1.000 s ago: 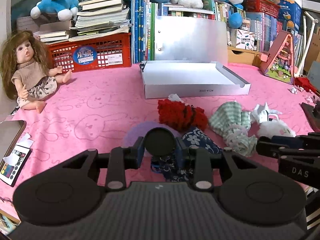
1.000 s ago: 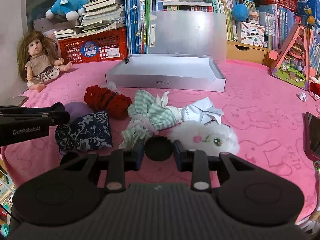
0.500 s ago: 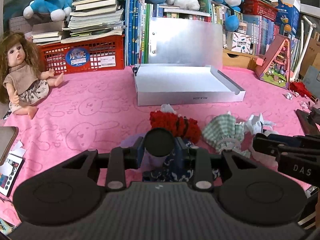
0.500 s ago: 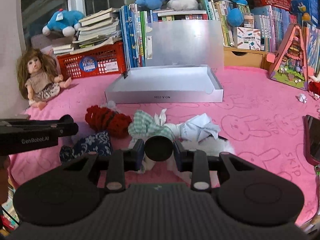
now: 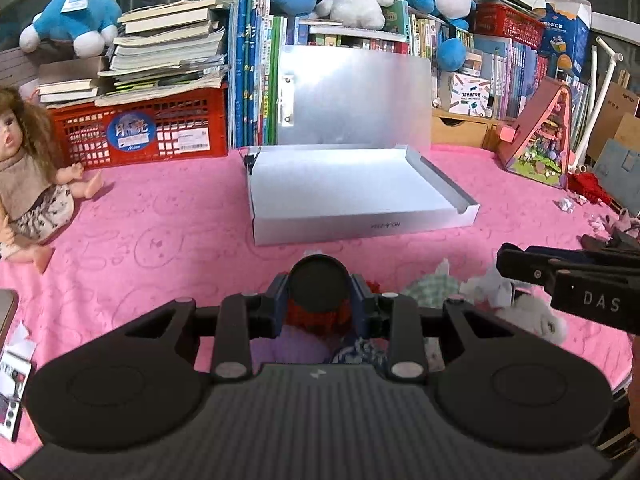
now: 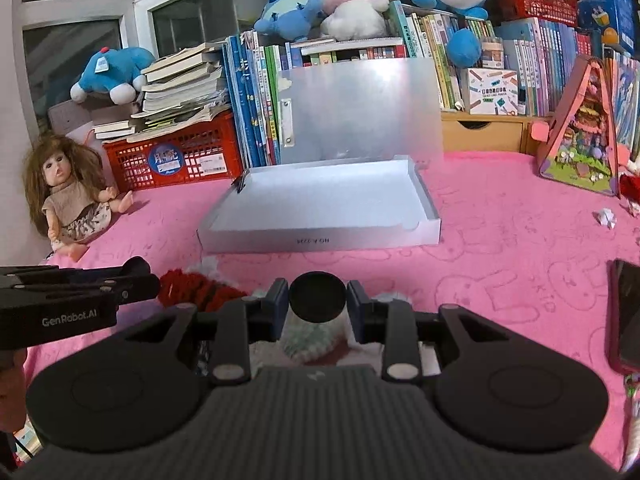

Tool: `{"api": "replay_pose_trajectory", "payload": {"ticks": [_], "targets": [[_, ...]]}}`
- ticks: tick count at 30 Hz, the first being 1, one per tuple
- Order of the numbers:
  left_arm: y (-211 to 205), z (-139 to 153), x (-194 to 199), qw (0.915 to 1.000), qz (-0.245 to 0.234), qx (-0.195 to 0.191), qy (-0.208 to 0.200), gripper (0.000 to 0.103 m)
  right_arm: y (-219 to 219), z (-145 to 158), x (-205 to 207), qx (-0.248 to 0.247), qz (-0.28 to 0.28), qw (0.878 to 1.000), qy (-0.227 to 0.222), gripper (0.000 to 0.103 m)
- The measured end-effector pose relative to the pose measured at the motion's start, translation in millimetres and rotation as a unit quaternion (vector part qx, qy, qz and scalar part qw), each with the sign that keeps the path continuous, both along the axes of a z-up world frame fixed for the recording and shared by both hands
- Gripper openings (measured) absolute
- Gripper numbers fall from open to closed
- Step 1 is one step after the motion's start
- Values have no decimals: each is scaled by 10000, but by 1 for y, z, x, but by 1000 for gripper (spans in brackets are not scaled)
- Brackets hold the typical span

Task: Organize objects
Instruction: 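Carry both held black caps over the white tray box with both tools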

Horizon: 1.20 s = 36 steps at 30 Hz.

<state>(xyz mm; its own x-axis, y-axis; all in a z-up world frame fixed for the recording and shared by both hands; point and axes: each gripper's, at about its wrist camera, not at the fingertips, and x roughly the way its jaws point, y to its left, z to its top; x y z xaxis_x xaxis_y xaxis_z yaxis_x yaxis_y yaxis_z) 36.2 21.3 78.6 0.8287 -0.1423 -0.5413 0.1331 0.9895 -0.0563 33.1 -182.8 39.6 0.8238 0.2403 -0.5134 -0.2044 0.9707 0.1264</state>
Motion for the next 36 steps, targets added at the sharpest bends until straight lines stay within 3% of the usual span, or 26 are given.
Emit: {"api": "replay_pose_trajectory", "payload": {"ticks": [9,13,18,27,36], "targets": [[9,24,42,9997,-164,-174,100,37,-11,21,36,-67,-73,10000,-10,36],[10,33,61,9999,-112,-46,70,37,-15,27,54,-150,-77,9999,17,36],[17,37,88,9994,-50,-147,305,37,-21,37,81,-245,-108,9996,77,36],[15,40,156,9973,0,-296,672,37,-20,45,148,-285,92,9982,525,36],[-3,20,229,9937,156,-360,1054,37,-16,26,216,-59,154,9938,1103,36]]}}
